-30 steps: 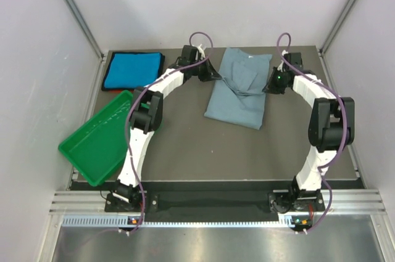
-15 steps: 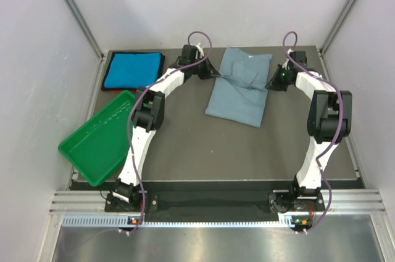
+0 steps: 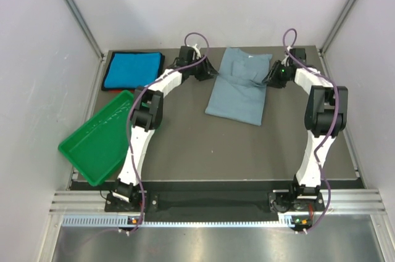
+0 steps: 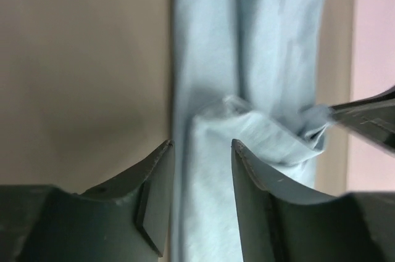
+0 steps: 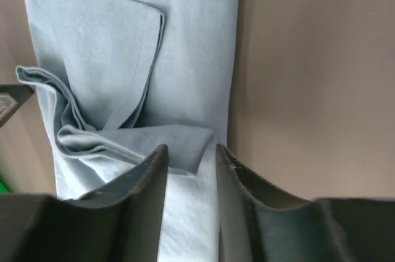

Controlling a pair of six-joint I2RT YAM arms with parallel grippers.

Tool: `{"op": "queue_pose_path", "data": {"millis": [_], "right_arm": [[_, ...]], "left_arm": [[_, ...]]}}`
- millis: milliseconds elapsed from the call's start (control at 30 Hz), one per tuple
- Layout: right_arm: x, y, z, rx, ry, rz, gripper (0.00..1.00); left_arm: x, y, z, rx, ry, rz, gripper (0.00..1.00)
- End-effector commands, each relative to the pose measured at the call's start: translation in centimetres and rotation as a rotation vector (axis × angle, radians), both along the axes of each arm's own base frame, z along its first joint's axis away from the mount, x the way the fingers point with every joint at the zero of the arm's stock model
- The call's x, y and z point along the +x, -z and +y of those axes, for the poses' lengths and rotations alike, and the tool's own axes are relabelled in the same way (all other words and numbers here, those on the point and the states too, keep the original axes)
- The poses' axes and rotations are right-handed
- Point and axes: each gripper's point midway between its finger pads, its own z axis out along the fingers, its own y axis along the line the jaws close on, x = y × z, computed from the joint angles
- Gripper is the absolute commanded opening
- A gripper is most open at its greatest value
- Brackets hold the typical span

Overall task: Fold and stack the t-shirts
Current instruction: Fold the tshirt

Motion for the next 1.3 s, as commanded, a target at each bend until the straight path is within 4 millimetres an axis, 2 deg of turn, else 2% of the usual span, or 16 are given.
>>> {"op": "queue_pose_path", "data": {"millis": [0, 33, 100, 167, 200, 233, 267, 300, 367, 533, 733, 767, 1033, 1133, 1233, 1267], "right_arm": [[1.1, -6.0, -2.0, -0.025, 0.033, -0.115, 0.39], [-0.1, -6.0, -2.2, -0.035, 0.037, -0.083, 0.41], [-1.8, -8.2, -2.1, -0.041, 0.037, -0.098, 0.46], [-4.8, -6.9, -1.4, -0.019, 0.026, -0.033, 0.47], [-5.9, -7.8, -1.1, -0.012, 0.012, -0.046, 0.47], [-7.9, -6.0, -0.5, -0.001, -0.006, 0.004, 0.47], [-9.0, -5.5, -0.3, -0.006, -0.015, 0.019, 0.48], [-9.9, -5.9, -0.3, -0.016, -0.028, 0.002, 0.48], [-12.4, -3.7, 0.2, -0.001, -0.047, 0.041, 0.48], [-15.9, -1.5, 2.7, 0.052, -0.155, 0.029, 0.49], [-16.7, 1.0, 3.9, 0.075, -0.199, 0.042, 0.48], [-17.1, 1.2, 5.0, 0.079, -0.237, 0.044, 0.48], [-18.0, 3.1, 5.5, 0.067, -0.248, 0.062, 0.44], [-18.3, 3.2, 5.3, 0.061, -0.234, 0.058, 0.35], [-18.3, 2.8, 5.3, 0.065, -0.23, 0.042, 0.17], [-18.4, 2.7, 5.4, 0.066, -0.232, 0.04, 0.08]], "left_arm": [[0.5, -7.6, 1.6, 0.044, -0.012, -0.192, 0.48], [0.1, -9.6, 2.0, 0.059, -0.013, -0.215, 0.49], [-1.7, -10.4, 2.9, 0.115, 0.021, -0.217, 0.48], [-3.4, -10.5, 3.4, 0.149, 0.047, -0.215, 0.45], [-5.0, -8.4, 3.9, 0.163, 0.064, -0.163, 0.44], [-6.0, -10.0, 4.1, 0.154, 0.068, -0.184, 0.43], [-7.7, -7.8, 4.2, 0.166, 0.092, -0.147, 0.42], [-8.7, -8.7, 4.3, 0.164, 0.107, -0.162, 0.42], [-11.0, -6.3, 4.5, 0.199, 0.138, -0.117, 0.41], [-14.0, -4.1, 4.1, 0.222, 0.191, -0.078, 0.39], [-15.3, -1.0, 3.6, 0.257, 0.181, -0.028, 0.39], [-15.4, -0.8, 3.5, 0.257, 0.18, -0.025, 0.39], [-16.4, 1.3, 3.4, 0.302, 0.192, 0.0, 0.38], [-16.8, 1.5, 3.1, 0.302, 0.204, -0.001, 0.37], [-17.3, 1.3, 2.4, 0.26, 0.23, -0.002, 0.35], [-17.5, 1.2, 2.2, 0.244, 0.235, 0.005, 0.28]]}}
